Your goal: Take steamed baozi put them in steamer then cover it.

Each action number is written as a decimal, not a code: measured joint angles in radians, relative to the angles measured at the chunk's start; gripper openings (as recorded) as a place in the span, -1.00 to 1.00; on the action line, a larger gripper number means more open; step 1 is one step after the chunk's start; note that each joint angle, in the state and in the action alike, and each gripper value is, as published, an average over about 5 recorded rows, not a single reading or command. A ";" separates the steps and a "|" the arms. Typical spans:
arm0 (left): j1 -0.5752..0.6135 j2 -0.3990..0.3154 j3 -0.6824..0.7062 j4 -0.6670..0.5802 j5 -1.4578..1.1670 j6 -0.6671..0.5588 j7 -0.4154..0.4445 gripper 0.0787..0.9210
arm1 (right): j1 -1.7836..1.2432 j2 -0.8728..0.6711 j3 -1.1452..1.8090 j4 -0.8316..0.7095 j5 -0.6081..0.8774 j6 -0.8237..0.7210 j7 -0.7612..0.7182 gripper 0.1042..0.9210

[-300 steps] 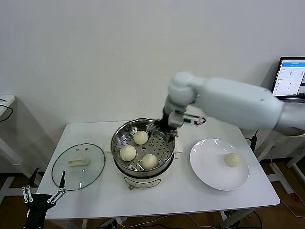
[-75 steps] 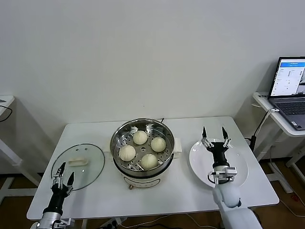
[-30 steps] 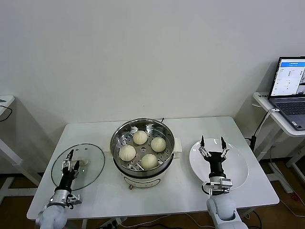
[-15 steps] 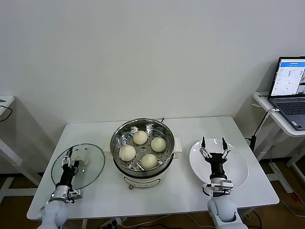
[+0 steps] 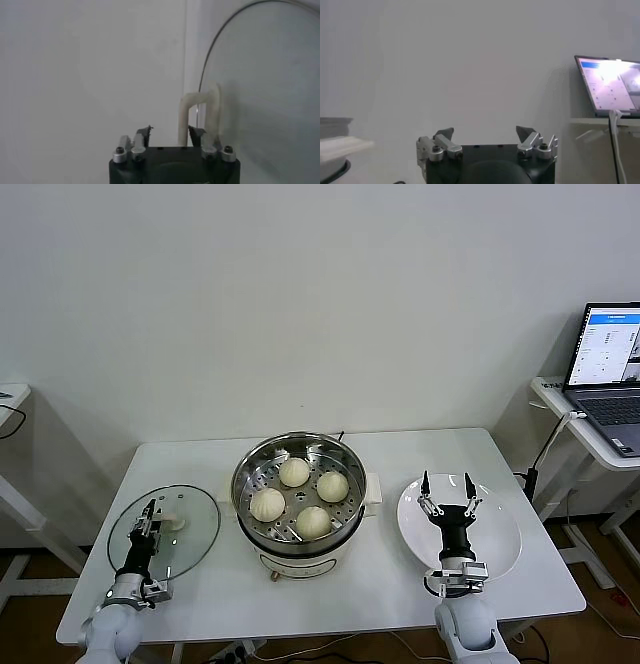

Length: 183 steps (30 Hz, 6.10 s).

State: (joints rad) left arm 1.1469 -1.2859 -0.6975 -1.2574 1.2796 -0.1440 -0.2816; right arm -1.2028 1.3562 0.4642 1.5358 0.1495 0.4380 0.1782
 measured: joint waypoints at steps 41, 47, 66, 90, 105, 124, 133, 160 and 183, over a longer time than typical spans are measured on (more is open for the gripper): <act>0.242 0.090 0.005 -0.797 -0.193 0.221 0.149 -0.74 | -0.081 -0.028 0.061 0.078 0.012 -0.015 -0.018 0.76; 0.210 0.066 0.162 -0.887 -0.155 0.303 0.197 -0.74 | -0.088 -0.022 0.079 0.077 0.010 -0.016 -0.027 0.76; 0.036 -0.073 0.534 -0.790 0.088 0.486 0.387 -0.74 | -0.091 -0.011 0.118 0.026 -0.004 -0.005 -0.044 0.76; -0.043 -0.200 0.627 -0.657 0.241 0.557 0.479 -0.74 | -0.087 0.005 0.124 -0.004 -0.034 0.000 -0.050 0.76; -0.053 -0.208 0.639 -0.609 0.263 0.566 0.486 -0.74 | -0.081 0.010 0.124 -0.015 -0.039 0.006 -0.052 0.76; -0.046 -0.211 0.630 -0.592 0.295 0.553 0.489 -0.74 | -0.072 0.015 0.124 -0.024 -0.044 0.012 -0.054 0.76; -0.044 -0.215 0.629 -0.589 0.306 0.549 0.491 -0.74 | -0.072 0.020 0.121 -0.029 -0.047 0.017 -0.056 0.76; 0.019 -0.173 0.646 -0.690 0.284 0.543 0.486 0.55 | -0.071 0.027 0.118 -0.021 -0.060 0.016 -0.057 0.76; 0.155 -0.015 0.436 -0.943 -0.161 0.483 0.353 0.77 | -0.087 -0.026 0.061 0.061 0.010 -0.121 -0.025 0.76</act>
State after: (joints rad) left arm 1.3018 -1.3014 -0.2613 -2.2000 1.1186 0.3390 0.0711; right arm -1.2901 1.3305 0.5252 1.5965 0.1592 0.3171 0.1530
